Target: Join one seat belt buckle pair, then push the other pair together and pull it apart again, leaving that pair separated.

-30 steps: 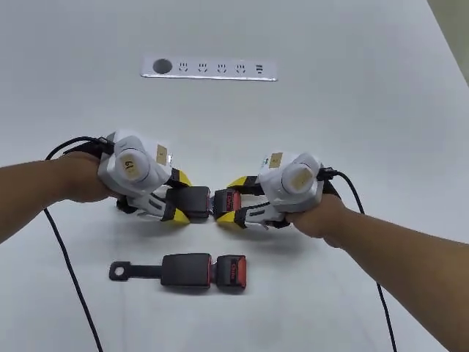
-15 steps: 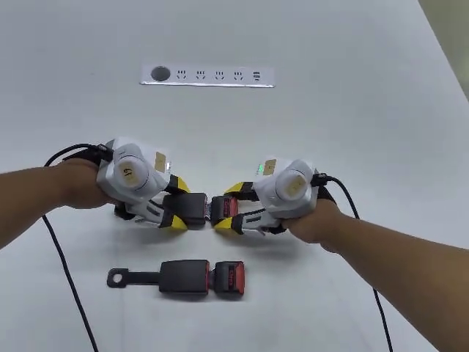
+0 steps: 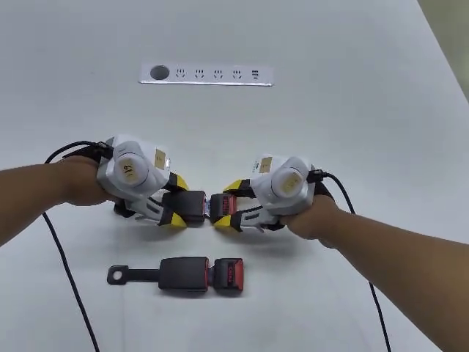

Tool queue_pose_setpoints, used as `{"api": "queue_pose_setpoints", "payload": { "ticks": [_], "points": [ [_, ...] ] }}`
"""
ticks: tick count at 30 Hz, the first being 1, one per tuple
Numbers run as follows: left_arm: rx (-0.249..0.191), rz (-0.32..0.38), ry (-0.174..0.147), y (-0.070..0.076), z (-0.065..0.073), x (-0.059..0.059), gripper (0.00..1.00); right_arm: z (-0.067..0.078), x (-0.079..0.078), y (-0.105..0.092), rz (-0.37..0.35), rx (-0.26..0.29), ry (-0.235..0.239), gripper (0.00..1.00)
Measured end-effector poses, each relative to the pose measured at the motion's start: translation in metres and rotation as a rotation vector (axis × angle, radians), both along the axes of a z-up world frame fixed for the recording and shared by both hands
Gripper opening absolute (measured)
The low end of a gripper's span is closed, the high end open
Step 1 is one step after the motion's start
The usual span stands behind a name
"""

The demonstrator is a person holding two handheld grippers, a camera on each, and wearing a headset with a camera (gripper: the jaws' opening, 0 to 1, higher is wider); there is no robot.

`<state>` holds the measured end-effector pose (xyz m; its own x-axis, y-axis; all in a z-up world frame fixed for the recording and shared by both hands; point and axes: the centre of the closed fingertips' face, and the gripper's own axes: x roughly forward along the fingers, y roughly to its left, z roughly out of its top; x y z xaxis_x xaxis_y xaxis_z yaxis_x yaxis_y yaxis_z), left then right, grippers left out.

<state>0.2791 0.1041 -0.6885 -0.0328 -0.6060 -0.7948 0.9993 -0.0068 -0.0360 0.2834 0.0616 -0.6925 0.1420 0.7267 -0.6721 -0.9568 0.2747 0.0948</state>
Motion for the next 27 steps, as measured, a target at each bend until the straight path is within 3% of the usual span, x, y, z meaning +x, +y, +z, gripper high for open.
{"api": "queue_pose_setpoints", "payload": {
  "ticks": [27],
  "points": [
    [0.006, 0.012, 0.001, -0.001, -0.002, 0.002, 0.35, 0.002, -0.004, -0.016, 0.003, -0.037, -0.002, 0.35]
  ]
}}
